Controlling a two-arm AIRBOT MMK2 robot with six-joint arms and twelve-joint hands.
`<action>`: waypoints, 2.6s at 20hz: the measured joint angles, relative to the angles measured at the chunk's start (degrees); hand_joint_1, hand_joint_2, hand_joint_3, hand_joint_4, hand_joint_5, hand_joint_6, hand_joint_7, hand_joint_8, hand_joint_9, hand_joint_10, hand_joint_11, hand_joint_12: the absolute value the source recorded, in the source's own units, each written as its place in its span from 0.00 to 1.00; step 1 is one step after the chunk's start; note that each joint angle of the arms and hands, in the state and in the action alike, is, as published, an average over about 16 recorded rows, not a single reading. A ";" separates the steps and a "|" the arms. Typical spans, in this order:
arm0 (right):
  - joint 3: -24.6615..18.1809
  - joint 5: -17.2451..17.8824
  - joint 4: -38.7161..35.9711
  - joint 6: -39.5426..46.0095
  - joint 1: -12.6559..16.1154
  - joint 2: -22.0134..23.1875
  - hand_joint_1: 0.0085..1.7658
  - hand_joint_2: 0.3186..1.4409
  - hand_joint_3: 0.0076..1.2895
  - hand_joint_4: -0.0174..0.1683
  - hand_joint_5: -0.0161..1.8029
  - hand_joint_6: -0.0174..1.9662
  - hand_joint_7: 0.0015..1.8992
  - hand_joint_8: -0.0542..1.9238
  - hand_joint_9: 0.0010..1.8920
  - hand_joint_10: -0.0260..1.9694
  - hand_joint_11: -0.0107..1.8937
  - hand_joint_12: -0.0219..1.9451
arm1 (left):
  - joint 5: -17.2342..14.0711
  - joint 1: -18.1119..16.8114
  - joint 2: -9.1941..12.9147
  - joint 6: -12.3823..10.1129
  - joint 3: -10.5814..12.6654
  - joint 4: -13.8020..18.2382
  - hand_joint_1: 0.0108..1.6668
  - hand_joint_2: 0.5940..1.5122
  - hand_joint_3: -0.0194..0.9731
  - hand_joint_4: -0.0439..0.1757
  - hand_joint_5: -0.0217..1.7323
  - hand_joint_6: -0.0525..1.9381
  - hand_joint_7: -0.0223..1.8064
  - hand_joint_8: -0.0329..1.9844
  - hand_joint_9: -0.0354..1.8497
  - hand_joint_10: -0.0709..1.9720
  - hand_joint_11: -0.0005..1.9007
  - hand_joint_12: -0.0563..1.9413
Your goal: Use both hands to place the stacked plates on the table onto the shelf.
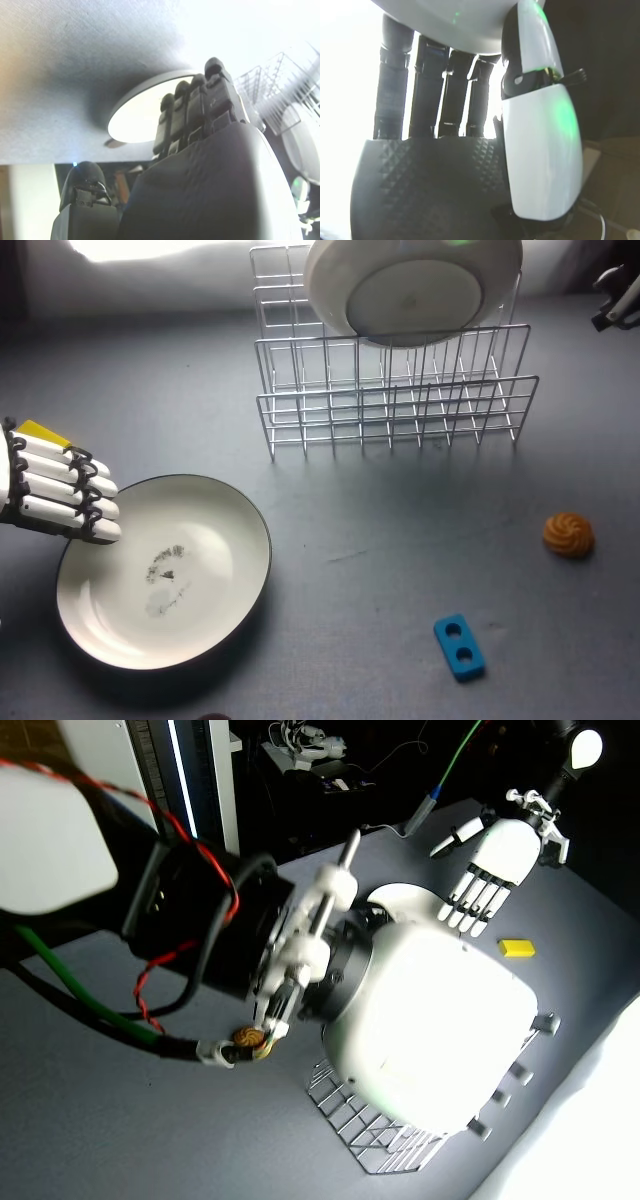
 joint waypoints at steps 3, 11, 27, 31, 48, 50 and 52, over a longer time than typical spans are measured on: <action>1.27 0.16 0.07 0.74 -0.90 -0.76 0.69 0.61 0.00 0.09 0.55 0.41 0.62 0.36 0.73 0.03 0.49 0.65 | 0.07 -0.03 -0.02 0.01 0.11 0.03 0.01 0.57 0.03 0.20 0.06 0.04 0.06 0.02 0.05 0.03 0.02 0.05; 3.92 0.94 0.29 1.88 -3.10 -2.37 0.69 0.61 0.00 0.08 0.55 0.41 0.62 0.34 0.73 0.03 0.48 0.65 | 0.27 -0.14 -0.05 0.02 0.28 0.15 0.01 0.57 0.03 0.20 0.06 0.04 0.06 0.02 0.05 0.03 0.02 0.06; 7.24 1.95 2.09 2.23 -6.53 -3.98 0.66 0.62 0.00 0.06 0.53 0.28 0.58 0.19 0.64 0.02 0.43 0.66 | 0.39 -0.20 -0.06 0.02 0.34 0.24 0.01 0.57 0.03 0.20 0.06 0.04 0.05 0.02 0.06 0.04 0.01 0.10; 7.58 2.51 2.29 1.98 -6.49 -3.94 0.63 0.62 0.00 0.07 0.52 0.19 0.56 0.11 0.59 0.01 0.39 0.65 | 0.40 -0.14 -0.06 0.02 0.34 0.23 0.01 0.57 0.03 0.20 0.06 0.03 0.05 0.02 0.06 0.04 0.01 0.10; 3.89 10.24 -4.70 -10.71 2.07 -1.79 0.48 0.67 0.00 0.08 0.24 0.02 0.23 0.04 0.22 0.02 0.06 0.44 | 1.05 3.28 -0.49 -1.06 0.14 -1.74 0.01 0.57 0.03 0.20 0.06 0.03 0.04 0.01 0.07 0.04 0.01 0.10; 1.67 11.10 -6.11 -14.27 3.48 -1.31 0.49 0.65 0.00 0.08 0.18 0.02 0.17 0.04 0.17 0.02 0.03 0.36 | 1.37 4.21 -0.59 -1.46 0.00 -2.27 0.01 0.57 0.03 0.20 0.06 0.03 0.04 0.01 0.07 0.04 0.01 0.10; -1.03 11.59 -7.30 -18.24 4.69 -0.81 0.51 0.62 0.00 0.08 0.13 0.02 0.12 0.04 0.12 0.02 0.02 0.28 | 1.72 5.18 -0.68 -1.94 -0.14 -2.81 0.01 0.57 0.03 0.20 0.06 0.03 0.03 0.01 0.07 0.04 0.01 0.10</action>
